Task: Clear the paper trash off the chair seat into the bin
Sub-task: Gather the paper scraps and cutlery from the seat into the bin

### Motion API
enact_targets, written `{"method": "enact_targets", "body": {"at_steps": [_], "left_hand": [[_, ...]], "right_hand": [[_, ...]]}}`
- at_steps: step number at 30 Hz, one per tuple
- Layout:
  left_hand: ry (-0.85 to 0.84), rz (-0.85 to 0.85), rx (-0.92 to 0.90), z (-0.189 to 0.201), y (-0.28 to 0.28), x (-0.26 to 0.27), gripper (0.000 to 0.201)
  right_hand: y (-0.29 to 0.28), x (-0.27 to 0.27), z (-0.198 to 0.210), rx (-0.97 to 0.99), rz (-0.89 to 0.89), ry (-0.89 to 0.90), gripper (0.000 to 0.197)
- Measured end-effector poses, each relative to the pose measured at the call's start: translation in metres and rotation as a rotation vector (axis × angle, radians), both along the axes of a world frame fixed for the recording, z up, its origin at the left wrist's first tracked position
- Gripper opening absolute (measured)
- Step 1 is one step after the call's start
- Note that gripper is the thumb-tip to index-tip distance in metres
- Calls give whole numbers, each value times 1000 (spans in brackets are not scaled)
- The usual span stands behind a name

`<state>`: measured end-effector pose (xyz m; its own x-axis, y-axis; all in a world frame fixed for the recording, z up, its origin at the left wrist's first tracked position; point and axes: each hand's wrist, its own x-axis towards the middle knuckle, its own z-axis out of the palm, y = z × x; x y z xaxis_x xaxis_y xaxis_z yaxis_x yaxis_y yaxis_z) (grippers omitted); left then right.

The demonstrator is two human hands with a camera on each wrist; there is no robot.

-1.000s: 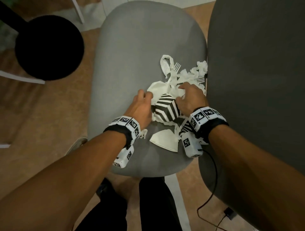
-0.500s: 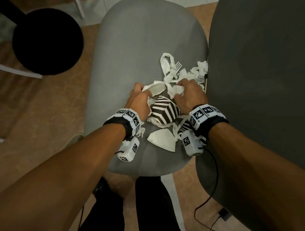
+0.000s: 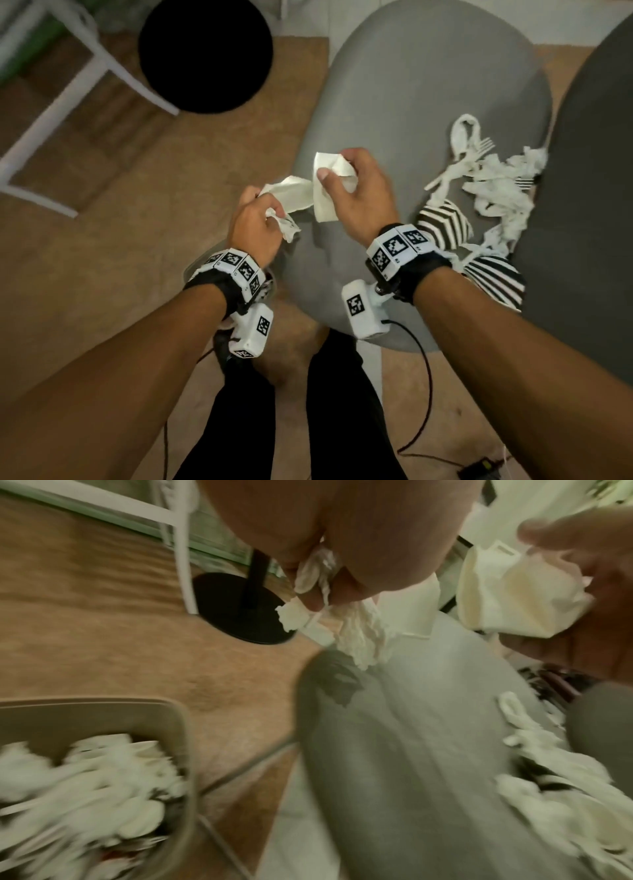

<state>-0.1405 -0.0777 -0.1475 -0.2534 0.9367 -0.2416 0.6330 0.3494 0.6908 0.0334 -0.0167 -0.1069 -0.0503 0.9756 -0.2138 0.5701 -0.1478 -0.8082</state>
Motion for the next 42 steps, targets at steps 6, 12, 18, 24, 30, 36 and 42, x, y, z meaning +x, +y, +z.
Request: {"method": "enact_targets", "body": {"at_steps": [6, 12, 18, 24, 30, 36, 42], "left_hand": [[87, 285, -197, -39, -92, -114, 27], [49, 342, -294, -91, -152, -158, 22], [-61, 217, -428, -119, -155, -158, 32], [-130, 128, -619, -111, -125, -156, 49], [-53, 62, -516, -65, -83, -153, 22], [-27, -60, -367, -18, -8, -93, 19], [-56, -337, -300, 0, 71, 51, 20]], "right_hand": [[-70, -126, -24, -227, 180, 75, 28], [-127, -173, -92, -470, 279, -97, 42], [-141, -170, -129, -464, 331, -234, 35], [-129, -177, -112, -427, 382, -181, 25], [-80, -167, -58, -352, 397, -30, 17], [-17, -72, -19, -249, 206, -16, 13], [32, 99, -1, -174, -123, -170, 13]]}}
